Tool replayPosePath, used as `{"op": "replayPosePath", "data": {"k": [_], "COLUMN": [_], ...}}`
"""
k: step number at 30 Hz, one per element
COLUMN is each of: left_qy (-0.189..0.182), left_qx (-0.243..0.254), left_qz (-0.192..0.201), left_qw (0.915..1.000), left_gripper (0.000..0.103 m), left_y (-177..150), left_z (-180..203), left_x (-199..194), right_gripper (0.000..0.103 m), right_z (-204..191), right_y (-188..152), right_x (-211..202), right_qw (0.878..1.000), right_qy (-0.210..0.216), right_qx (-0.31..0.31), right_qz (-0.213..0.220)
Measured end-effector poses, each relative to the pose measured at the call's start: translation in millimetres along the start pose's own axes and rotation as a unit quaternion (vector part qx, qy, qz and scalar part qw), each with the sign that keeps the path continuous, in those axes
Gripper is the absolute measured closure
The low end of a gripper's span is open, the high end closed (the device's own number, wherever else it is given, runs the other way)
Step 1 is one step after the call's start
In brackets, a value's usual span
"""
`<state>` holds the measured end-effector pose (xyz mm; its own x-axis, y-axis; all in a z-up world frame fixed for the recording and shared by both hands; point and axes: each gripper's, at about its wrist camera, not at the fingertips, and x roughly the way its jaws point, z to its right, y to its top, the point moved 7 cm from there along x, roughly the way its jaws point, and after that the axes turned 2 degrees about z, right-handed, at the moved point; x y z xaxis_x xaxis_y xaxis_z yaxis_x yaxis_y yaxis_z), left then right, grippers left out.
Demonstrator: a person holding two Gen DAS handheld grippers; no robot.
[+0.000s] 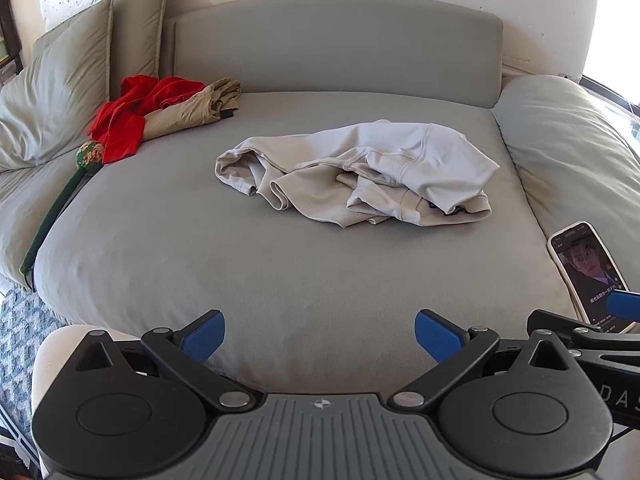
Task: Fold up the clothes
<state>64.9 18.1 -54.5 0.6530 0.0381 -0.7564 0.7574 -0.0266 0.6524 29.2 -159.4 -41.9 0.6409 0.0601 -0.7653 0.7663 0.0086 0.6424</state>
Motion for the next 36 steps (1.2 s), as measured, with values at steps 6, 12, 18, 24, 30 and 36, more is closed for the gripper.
{"op": "replayPosePath", "data": {"k": [6,12,18,24,30,36], "left_qy": [0.001,0.001,0.002,-0.004,-0.002,-0.019], "left_qx": [0.002,0.003,0.003,0.000,-0.019,-0.055], "left_qz": [0.003,0.005,0.003,-0.004,-0.023,-0.025], "left_qw": [1.0000,1.0000,1.0000,1.0000,0.9996,0.9980], "left_gripper": [0.002,0.002,0.003,0.002,0.001,0.004], "left_y": [-17.7,-19.2,-17.2,-19.3,-22.6,-8.8], "left_z": [15.4,15.3,14.2,12.1,-2.0,-17.6], "left_x": [-16.3,-14.1,-12.2,-5.5,13.0,39.4], "right_gripper": [0.018,0.018,0.018,0.017,0.015,0.015], "right_z": [-0.2,0.2,-0.4,0.3,1.1,4.5], "right_y": [-0.1,0.1,0.1,-0.2,-2.0,11.3], "right_x": [-0.6,-0.6,-0.2,3.0,13.2,30.0], "right_qw": [1.000,1.000,1.000,1.000,1.000,1.000], "right_qy": [-0.001,-0.001,-0.002,-0.001,-0.004,0.008], "right_qx": [0.000,-0.001,-0.002,-0.001,-0.004,-0.010], "right_qz": [0.001,0.000,0.000,-0.005,-0.016,0.015]}}
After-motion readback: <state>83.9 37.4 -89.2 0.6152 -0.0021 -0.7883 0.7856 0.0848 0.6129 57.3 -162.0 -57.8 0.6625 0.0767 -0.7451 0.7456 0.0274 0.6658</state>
